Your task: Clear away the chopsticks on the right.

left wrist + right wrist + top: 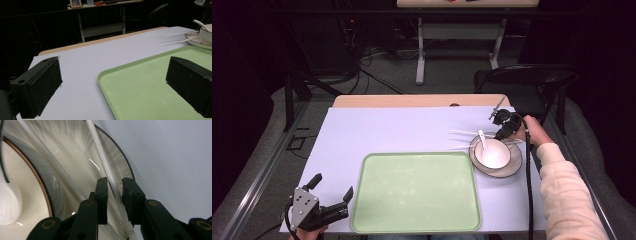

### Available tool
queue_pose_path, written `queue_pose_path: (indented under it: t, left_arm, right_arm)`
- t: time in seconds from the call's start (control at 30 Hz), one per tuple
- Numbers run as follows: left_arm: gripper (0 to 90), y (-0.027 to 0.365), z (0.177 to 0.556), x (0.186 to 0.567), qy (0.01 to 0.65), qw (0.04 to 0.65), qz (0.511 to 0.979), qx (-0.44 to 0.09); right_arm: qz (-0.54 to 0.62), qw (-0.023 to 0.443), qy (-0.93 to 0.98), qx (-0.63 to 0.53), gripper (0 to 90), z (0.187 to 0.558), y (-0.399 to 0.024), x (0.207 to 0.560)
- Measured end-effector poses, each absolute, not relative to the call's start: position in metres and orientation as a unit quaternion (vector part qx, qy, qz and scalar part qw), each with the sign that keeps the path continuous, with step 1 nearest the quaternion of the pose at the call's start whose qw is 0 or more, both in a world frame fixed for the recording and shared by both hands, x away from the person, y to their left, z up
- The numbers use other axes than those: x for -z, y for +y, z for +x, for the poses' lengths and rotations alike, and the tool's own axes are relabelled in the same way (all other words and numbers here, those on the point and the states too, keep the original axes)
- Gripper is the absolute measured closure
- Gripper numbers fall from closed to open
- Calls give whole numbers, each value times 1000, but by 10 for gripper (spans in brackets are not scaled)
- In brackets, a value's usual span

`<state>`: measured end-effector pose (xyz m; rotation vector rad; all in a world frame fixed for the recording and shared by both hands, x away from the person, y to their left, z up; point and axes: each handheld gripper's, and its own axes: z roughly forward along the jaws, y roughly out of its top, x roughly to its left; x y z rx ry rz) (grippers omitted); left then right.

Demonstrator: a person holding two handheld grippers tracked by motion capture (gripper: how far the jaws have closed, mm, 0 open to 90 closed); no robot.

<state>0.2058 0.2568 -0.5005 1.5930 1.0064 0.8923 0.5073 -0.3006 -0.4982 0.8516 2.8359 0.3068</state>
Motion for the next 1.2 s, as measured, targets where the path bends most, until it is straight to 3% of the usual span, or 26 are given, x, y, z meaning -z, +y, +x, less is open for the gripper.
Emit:
queue_pose_path:
  t: [0.33, 0.57, 1.2]
  left_arm:
    - [1, 257, 206, 501, 418, 505, 659, -369]
    - [0, 257, 206, 501, 418, 506, 658, -369]
    - [1, 257, 206, 500, 417, 505, 659, -370]
  right_arm:
    - [267, 101, 953, -102, 831, 509, -299, 503]
    - [265, 114, 952, -101, 836, 506, -299, 501]
    - [275, 185, 938, -105, 836, 471, -291, 439]
